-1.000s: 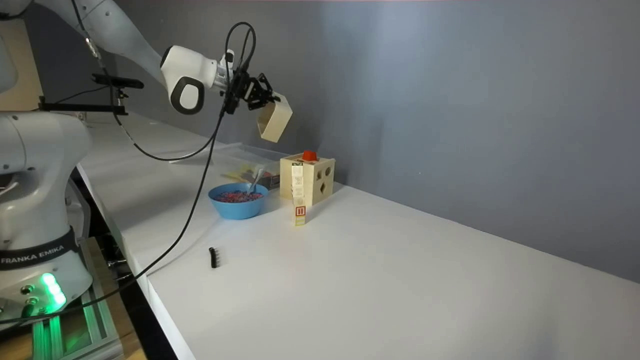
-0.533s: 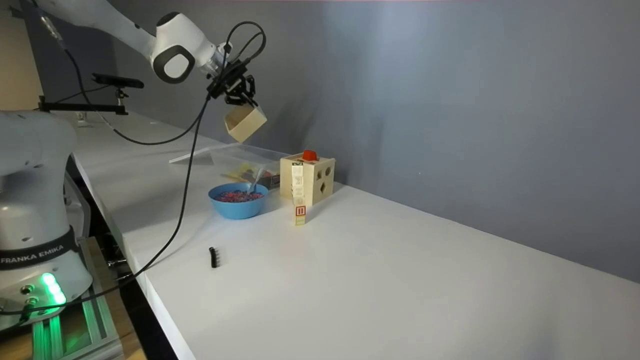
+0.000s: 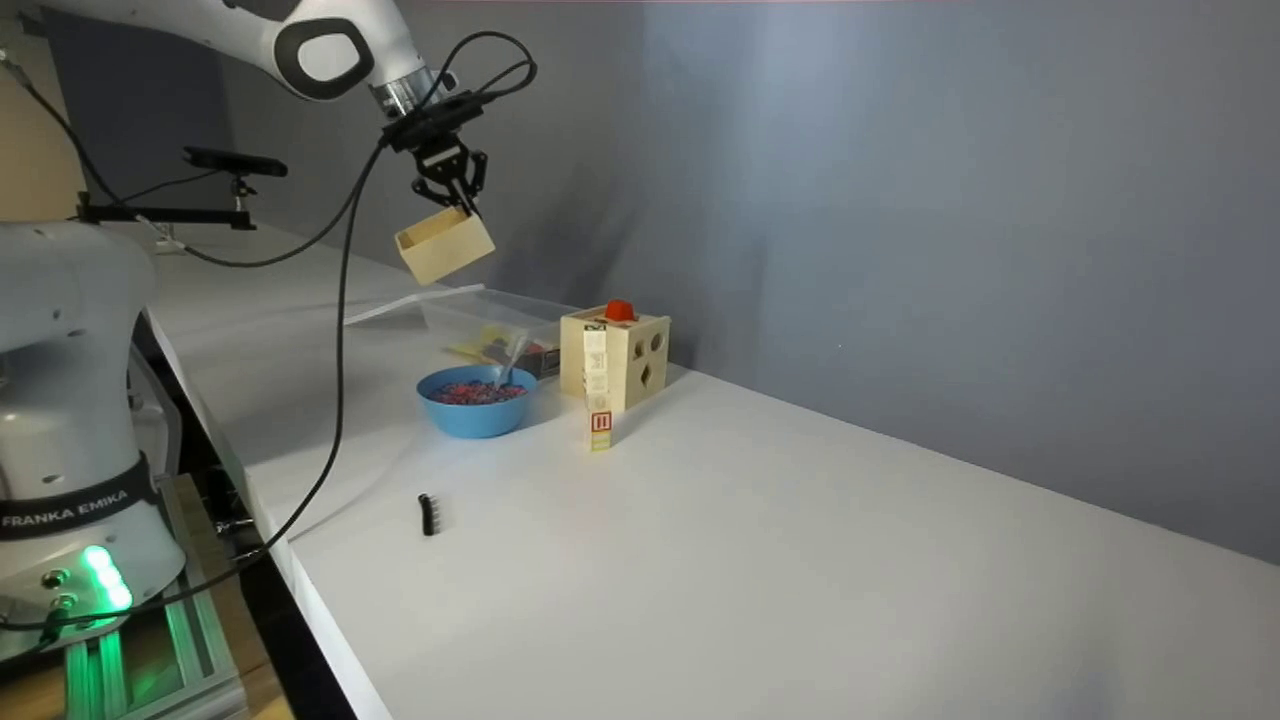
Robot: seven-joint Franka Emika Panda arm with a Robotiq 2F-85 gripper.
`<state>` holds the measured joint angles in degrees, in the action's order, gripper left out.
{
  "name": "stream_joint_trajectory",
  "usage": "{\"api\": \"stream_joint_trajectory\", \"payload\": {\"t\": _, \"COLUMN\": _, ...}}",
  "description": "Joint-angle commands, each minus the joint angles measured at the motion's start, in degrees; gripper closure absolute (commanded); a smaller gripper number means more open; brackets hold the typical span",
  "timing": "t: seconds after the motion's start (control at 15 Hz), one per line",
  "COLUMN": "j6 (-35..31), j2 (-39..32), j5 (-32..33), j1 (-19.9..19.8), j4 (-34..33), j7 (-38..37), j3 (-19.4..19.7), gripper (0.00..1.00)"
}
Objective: Remove the white lid from the clear container then place the objects in the wooden box into the container.
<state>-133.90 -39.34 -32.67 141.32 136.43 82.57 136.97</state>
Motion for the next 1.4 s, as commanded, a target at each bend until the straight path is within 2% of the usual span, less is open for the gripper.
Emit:
{"api": "stream_joint_trajectory", "payload": {"t": 0.0, "j6": 13.42, "j2": -2.38, "j5": 3.42, "j1": -0.04, "j4": -2.72, "j7": 3.94, "j3": 3.07, "gripper": 0.98}}
{"api": "stream_joint_trajectory", "payload": {"t": 0.2, "j6": 16.98, "j2": -1.69, "j5": 3.84, "j1": -0.13, "j4": -2.16, "j7": 6.30, "j3": 1.58, "gripper": 0.98}}
{"api": "stream_joint_trajectory", "payload": {"t": 0.33, "j6": 9.85, "j2": -1.32, "j5": 1.78, "j1": -0.70, "j4": 1.23, "j7": 6.70, "j3": -2.31, "gripper": 0.98}}
{"api": "stream_joint_trajectory", "payload": {"t": 0.53, "j6": 1.08, "j2": 2.96, "j5": -3.51, "j1": -0.62, "j4": 5.44, "j7": 6.41, "j3": -8.75, "gripper": 0.98}}
{"api": "stream_joint_trajectory", "payload": {"t": 0.73, "j6": -2.13, "j2": 8.14, "j5": -6.48, "j1": -0.91, "j4": 7.81, "j7": 7.18, "j3": -13.68, "gripper": 0.98}}
{"api": "stream_joint_trajectory", "payload": {"t": 1.0, "j6": -6.01, "j2": 14.08, "j5": -8.20, "j1": -1.74, "j4": 9.55, "j7": 7.90, "j3": -17.15, "gripper": 0.98}}
{"api": "stream_joint_trajectory", "payload": {"t": 1.2, "j6": -11.56, "j2": 17.97, "j5": -7.27, "j1": -5.13, "j4": 10.18, "j7": 6.51, "j3": -21.56, "gripper": 0.98}}
{"api": "stream_joint_trajectory", "payload": {"t": 1.33, "j6": -13.00, "j2": 19.88, "j5": -6.33, "j1": -7.67, "j4": 10.35, "j7": 5.56, "j3": -24.14, "gripper": 0.98}}
